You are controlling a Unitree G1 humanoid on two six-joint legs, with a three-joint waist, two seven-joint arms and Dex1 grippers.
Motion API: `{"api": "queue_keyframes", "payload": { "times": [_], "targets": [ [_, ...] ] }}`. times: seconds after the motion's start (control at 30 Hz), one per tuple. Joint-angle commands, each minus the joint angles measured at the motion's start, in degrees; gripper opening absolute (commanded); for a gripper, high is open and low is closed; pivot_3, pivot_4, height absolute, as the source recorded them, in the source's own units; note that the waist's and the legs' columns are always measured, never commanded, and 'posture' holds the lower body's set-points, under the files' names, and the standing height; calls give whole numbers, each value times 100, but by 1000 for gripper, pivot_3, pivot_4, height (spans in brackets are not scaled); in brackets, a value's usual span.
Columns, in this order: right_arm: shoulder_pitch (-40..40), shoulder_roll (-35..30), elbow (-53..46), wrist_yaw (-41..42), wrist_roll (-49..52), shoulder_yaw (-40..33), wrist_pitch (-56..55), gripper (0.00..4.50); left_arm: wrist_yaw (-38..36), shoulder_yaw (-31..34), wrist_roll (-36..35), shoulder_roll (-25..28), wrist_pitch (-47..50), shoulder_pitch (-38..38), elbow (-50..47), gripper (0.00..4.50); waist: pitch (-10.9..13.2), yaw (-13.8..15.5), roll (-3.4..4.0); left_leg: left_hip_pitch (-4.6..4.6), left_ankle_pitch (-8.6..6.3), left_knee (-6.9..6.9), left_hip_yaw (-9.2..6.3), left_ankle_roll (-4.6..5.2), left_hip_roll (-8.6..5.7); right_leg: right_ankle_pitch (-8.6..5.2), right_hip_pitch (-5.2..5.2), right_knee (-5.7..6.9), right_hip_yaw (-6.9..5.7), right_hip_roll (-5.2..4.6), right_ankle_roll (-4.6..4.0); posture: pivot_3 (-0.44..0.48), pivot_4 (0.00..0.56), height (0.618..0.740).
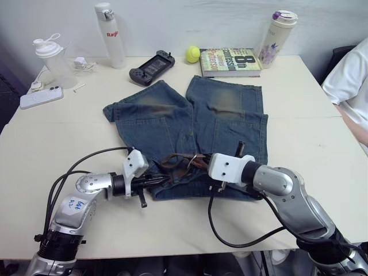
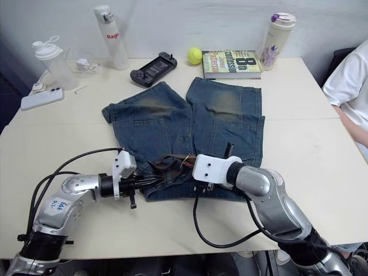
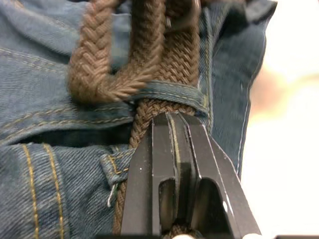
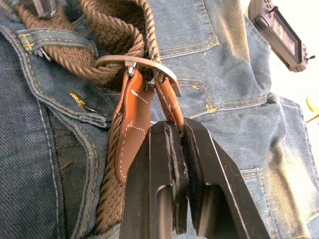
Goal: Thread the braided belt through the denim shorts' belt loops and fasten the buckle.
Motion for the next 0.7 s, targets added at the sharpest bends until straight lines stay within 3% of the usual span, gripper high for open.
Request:
{"api": "queue_keyframes", "payload": {
  "times": [0.03,0.13,0.23,0.37,0.43,0.5,0.7],
  "targets": [
    [483,-165,-255,-118,367,-1119,14,0,132,-418,620,92,-235,217,549,19,-1,47,0,2,0,1,-1,1,0,0,5,-1,-2,-1,0,0,150,740],
    [1624,-656,-315,183,594,-2230,-299,0,163,-448,647,124,-343,318,557,19,-11,119,17,5,-4,1,-1,8,-3,0,13,-6,-1,-6,0,0,150,740],
    [3103,-1454,97,378,78,-3256,-684,0,188,-413,604,166,-378,363,545,19,-23,149,47,46,-11,-11,-2,17,-5,0,65,-32,-5,-7,1,0,150,740],
    [3531,-1808,419,64,-226,-4009,-348,0,213,-385,598,201,-416,367,620,19,-42,47,75,154,-61,-37,16,45,7,-1,164,-63,12,1,1,0,150,740],
    [3440,-1877,465,-65,-312,-4035,-452,0,220,-377,584,192,-442,374,643,19,-62,23,99,201,-67,-75,22,42,9,-2,205,-90,22,1,0,0,150,740],
    [3150,-1574,179,-71,118,-3730,-445,0,225,-385,557,162,-496,365,635,19,-70,36,113,201,-66,-88,24,40,6,-2,195,-99,26,0,1,0,150,740],
    [2776,-1291,123,-272,43,-2948,-516,0,222,19,273,139,-671,394,584,19,-68,83,109,190,-40,-102,18,-5,10,-2,184,-108,21,11,0,0,150,740]
  ]
}}
